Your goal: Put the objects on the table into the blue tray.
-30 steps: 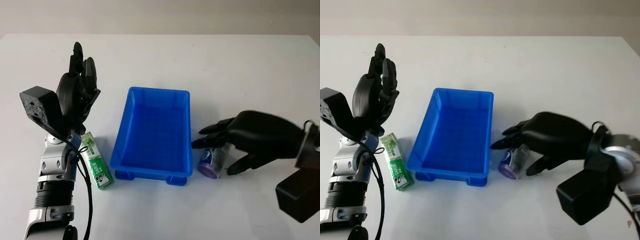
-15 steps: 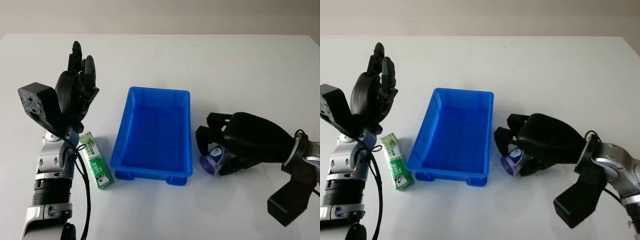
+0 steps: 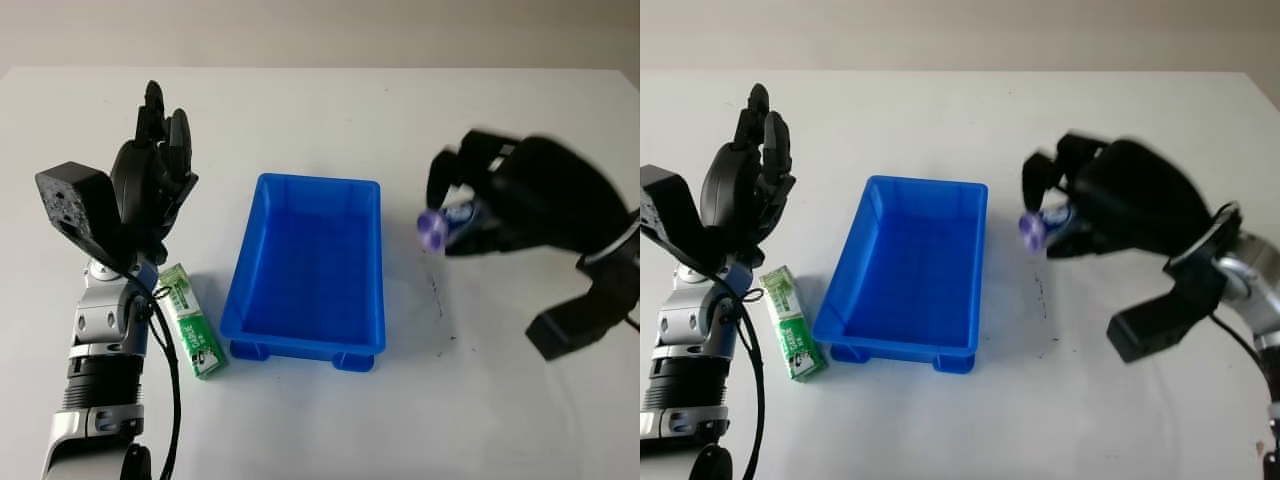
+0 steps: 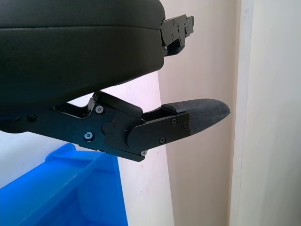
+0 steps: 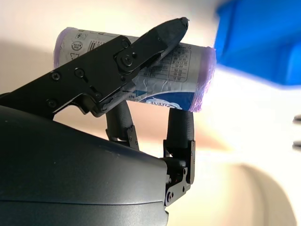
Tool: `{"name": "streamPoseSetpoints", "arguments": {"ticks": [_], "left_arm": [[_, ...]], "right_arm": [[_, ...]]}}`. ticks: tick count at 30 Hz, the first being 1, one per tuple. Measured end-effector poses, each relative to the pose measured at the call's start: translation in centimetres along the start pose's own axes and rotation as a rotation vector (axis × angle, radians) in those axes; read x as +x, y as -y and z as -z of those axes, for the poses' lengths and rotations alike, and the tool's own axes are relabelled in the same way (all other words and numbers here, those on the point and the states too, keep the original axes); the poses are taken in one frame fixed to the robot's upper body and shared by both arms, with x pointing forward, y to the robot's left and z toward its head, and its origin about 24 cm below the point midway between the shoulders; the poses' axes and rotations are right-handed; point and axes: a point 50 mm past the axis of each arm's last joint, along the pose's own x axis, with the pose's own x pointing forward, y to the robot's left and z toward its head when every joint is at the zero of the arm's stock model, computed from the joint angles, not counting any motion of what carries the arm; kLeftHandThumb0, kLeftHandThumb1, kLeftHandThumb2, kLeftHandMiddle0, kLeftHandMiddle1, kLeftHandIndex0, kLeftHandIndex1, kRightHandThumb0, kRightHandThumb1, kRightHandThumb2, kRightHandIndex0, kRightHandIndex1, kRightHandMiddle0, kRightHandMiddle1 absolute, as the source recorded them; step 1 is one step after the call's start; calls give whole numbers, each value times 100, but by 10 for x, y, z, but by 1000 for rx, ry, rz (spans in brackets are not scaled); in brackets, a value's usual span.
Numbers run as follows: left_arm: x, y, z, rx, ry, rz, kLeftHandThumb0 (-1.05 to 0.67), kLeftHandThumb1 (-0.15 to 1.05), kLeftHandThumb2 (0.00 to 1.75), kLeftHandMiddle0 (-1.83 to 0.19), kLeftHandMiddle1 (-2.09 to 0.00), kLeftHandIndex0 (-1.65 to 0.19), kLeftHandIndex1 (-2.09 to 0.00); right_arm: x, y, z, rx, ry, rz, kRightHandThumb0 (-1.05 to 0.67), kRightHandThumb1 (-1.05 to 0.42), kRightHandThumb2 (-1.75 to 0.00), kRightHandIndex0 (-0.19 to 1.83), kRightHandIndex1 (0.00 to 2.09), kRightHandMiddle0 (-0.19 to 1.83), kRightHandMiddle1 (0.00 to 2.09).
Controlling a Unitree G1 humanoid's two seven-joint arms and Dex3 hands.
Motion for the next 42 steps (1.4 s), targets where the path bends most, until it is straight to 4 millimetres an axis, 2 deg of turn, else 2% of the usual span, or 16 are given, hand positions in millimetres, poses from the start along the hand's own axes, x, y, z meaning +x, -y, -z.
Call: {"name": "streamPoseSetpoints", "arguments": {"ticks": [5, 12, 16, 18, 19, 20, 21, 22, 24, 26, 27, 29, 32, 35, 37, 42], "left_arm": [[0, 1, -1, 2, 17, 3, -75, 105, 64, 19, 0, 19, 0], [0, 3, 1, -4, 15, -8, -76, 105, 64, 19, 0, 19, 0], [0, 7, 2, -4, 12, -4, -76, 105, 64, 19, 0, 19, 0], [-1, 6, 3, 3, 13, -5, -76, 105, 65, 19, 0, 19, 0], [-1, 6, 3, 9, 14, -6, -76, 105, 65, 19, 0, 19, 0], [-1, 6, 3, 14, 15, -5, -75, 105, 66, 19, 0, 19, 0], [-2, 6, 3, 16, 16, -4, -75, 105, 67, 19, 0, 19, 0], [-3, 6, 3, 19, 15, -3, -75, 105, 67, 19, 0, 19, 0], [-4, 6, 4, 30, 17, -2, -75, 105, 68, 19, 0, 19, 0], [-4, 6, 3, 31, 20, -5, -75, 105, 68, 19, 0, 19, 0], [-4, 6, 3, 31, 20, -7, -75, 105, 67, 19, 0, 19, 0], [-4, 6, 3, 30, 20, -11, -75, 105, 67, 19, 0, 19, 0], [-4, 7, 4, 26, 19, -13, -76, 105, 65, 19, 0, 19, 0], [-4, 7, 4, 25, 16, -13, -76, 105, 65, 19, 0, 19, 0], [-4, 7, 5, 23, 14, -13, -76, 105, 65, 19, 0, 19, 0], [-4, 6, 7, 21, 7, -19, -75, 105, 66, 19, 0, 19, 0]], "right_arm": [[31, 21, -4, 34, -2, 189, -53, -105, -8, 114, 209, 96, 209], [65, -2, -46, 266, 108, 208, -56, -105, -17, 111, 209, 92, 209], [83, -18, -70, 441, 174, 150, -58, -105, -20, 88, 209, 70, 209], [86, -27, -78, 504, 196, 91, -61, -105, -20, 58, 209, 43, 209], [88, -32, -81, 524, 207, 58, -61, -105, -20, 51, 209, 36, 209], [89, -35, -84, 541, 218, 14, -64, -105, -22, 27, 199, 14, 197], [89, -39, -86, 550, 227, -36, -64, -105, -23, 18, 196, 6, 192], [90, -41, -87, 558, 229, -87, -66, -105, -24, 8, 179, -4, 177], [89, -46, -86, 554, 223, -211, -75, -105, -26, -9, 84, -15, 90], [87, -48, -84, 527, 213, -352, -79, -105, -25, -16, 26, -18, 33], [86, -49, -83, 522, 203, -399, -79, -105, -25, -17, 13, -19, 18], [85, -47, -82, 519, 188, -465, -81, -105, -25, -19, 3, -19, 4], [84, -42, -79, 495, 168, -493, -85, -105, -31, -19, 0, -19, 0], [84, -34, -74, 469, 147, -441, -86, -105, -41, -19, 0, -19, 0], [81, -29, -68, 546, 103, -317, -85, -105, -44, -19, 0, -19, 0], [72, -17, -39, 892, -103, 94, -89, -105, -58, -19, 0, -19, 0]]}}
